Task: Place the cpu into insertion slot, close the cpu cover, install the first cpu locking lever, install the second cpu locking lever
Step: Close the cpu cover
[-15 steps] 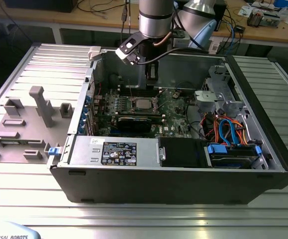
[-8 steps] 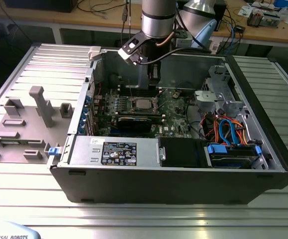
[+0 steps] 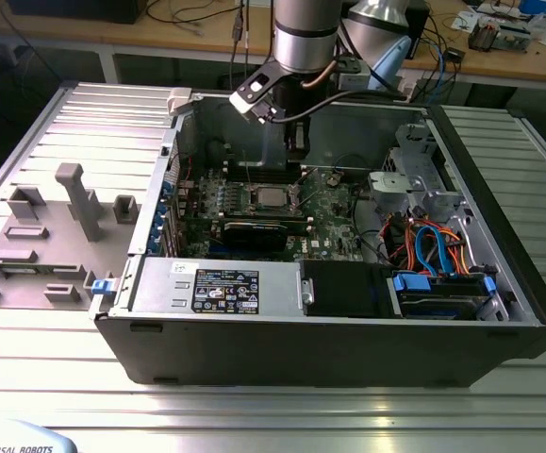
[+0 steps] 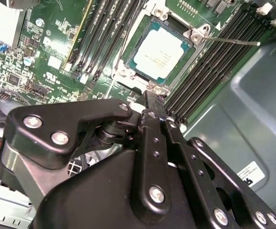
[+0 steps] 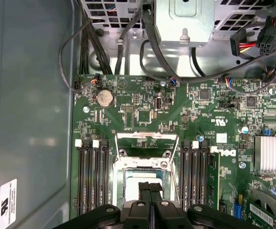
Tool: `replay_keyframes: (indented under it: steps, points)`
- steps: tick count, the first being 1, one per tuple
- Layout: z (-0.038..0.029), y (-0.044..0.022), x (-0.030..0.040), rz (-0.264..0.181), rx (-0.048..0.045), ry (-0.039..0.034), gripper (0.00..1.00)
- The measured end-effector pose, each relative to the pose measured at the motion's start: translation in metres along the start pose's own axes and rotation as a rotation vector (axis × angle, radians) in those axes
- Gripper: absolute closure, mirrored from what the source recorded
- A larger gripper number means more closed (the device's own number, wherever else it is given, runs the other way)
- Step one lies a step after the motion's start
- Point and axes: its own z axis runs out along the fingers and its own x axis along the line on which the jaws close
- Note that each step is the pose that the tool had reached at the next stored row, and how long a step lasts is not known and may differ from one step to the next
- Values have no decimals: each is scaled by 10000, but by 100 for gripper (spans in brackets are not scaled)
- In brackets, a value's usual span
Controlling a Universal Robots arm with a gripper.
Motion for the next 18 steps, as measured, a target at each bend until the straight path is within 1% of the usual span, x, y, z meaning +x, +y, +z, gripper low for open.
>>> replay_keyframes:
  steps: [14, 18]
  points:
    - [4, 113, -3, 0, 0, -2, 89]
    - [4, 133, -3, 0, 0, -3, 89]
